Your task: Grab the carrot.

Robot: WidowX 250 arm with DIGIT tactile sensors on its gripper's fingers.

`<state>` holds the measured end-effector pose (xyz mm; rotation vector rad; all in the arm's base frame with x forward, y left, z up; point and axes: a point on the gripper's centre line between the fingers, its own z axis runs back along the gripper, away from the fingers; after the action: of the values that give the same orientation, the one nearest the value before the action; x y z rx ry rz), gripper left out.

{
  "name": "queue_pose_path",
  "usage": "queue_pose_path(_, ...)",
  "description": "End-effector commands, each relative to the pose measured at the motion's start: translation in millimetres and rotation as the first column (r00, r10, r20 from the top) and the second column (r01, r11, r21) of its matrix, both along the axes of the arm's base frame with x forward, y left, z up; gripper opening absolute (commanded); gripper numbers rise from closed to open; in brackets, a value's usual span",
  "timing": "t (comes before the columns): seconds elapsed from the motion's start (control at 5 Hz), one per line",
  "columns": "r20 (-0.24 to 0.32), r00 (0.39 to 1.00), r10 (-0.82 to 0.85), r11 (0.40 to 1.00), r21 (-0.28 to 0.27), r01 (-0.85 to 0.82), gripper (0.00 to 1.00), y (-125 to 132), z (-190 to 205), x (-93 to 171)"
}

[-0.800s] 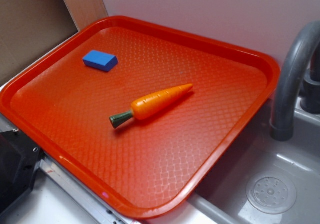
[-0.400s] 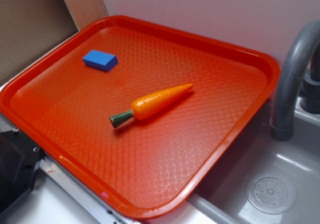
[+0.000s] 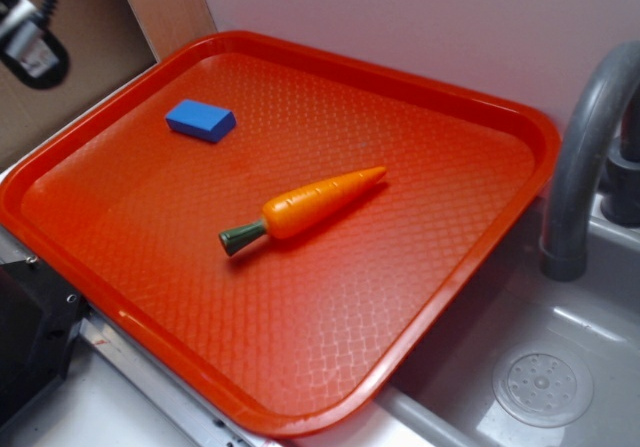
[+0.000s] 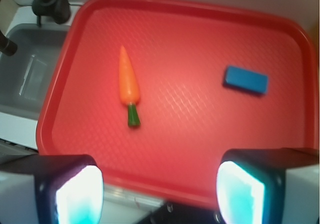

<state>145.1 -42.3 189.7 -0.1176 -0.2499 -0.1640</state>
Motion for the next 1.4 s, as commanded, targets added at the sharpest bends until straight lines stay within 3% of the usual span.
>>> queue_pose_path(0.0, 0.036, 0.98, -0.197, 0.98, 0.02, 0.197, 1.0, -45, -43, 44)
queue_pose_path(0.2, 0.012, 0.963, -0.269, 0.963, 0.015, 0.269, 1.0, -67, -76, 58)
queue_pose_path(0.4, -0.036, 0.954, -0.298, 0.952, 0.062, 0.3, 1.0, -78, -105, 65)
queue_pose_path(1.0, -0.14, 0.945, -0.295, 0.941, 0.128, 0.313, 1.0, -72, -151, 74)
queue_pose_path(1.2, -0.144, 0.945, -0.293, 0.94, 0.136, 0.312, 0.47, -72, -152, 76)
